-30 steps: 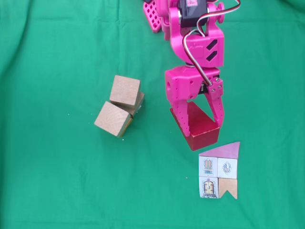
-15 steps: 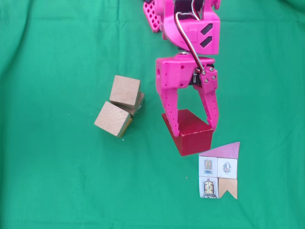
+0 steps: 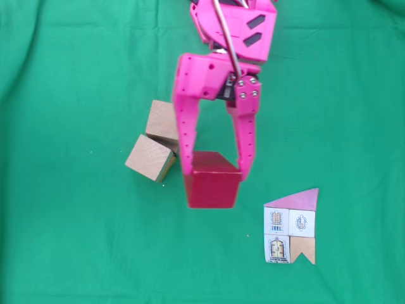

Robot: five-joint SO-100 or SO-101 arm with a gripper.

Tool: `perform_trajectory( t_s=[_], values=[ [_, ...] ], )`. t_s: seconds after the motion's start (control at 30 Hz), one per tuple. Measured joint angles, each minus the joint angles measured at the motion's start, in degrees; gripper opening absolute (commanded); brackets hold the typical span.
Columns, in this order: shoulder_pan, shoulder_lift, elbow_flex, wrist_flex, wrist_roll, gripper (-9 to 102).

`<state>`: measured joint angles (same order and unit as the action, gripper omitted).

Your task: Grasp some building blocks and build the house on the picture.

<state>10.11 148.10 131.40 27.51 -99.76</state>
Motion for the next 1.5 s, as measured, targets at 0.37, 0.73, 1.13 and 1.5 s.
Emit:
perform_trajectory(
  t_s=[0.37, 0.73, 1.13, 1.5],
  values=[
    [6.33, -2.11, -0.35, 4.83, 0.00, 20],
    [7.21, -11.60, -13.54, 21.80, 0.00, 20],
    [9.76, -17.23, -16.52, 25.93, 0.00, 20],
    [13.10, -18.54, -16.61, 25.93, 0.00, 20]
  ],
)
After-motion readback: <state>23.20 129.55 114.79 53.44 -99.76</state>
